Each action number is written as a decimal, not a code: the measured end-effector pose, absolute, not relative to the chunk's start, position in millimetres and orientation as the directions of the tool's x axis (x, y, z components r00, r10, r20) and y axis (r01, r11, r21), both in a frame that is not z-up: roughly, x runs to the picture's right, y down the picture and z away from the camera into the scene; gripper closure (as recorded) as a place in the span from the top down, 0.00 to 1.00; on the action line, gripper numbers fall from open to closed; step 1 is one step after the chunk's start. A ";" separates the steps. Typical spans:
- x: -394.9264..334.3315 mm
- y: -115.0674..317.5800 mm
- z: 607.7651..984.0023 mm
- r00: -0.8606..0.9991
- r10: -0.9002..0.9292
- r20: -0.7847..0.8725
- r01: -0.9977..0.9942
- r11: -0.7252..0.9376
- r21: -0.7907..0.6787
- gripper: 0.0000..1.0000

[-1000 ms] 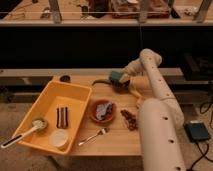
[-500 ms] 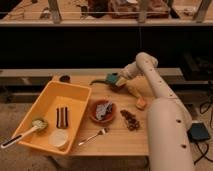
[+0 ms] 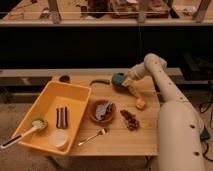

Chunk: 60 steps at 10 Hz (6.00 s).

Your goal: Wipe purple bowl with sponge

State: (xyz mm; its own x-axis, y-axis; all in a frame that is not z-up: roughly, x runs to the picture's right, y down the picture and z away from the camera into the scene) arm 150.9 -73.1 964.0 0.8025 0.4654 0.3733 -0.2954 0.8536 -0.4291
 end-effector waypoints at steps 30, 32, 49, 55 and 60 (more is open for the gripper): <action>168.1 -82.4 963.1 0.769 0.562 0.304 -0.438 0.810 -0.390 0.00; 162.6 -90.0 967.4 0.756 0.584 0.294 -0.466 0.797 -0.385 0.00; 167.3 -72.8 965.1 0.797 0.512 0.320 -0.374 0.835 -0.403 0.00; 171.9 -84.0 969.1 0.758 0.585 0.289 -0.460 0.793 -0.399 0.00; 150.0 -97.7 981.2 0.716 0.653 0.247 -0.536 0.740 -0.406 0.00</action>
State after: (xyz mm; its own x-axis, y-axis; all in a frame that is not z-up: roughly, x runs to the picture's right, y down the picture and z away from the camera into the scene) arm 150.0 -97.7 981.2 0.7158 0.6534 0.2465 -0.5357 0.7402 -0.4065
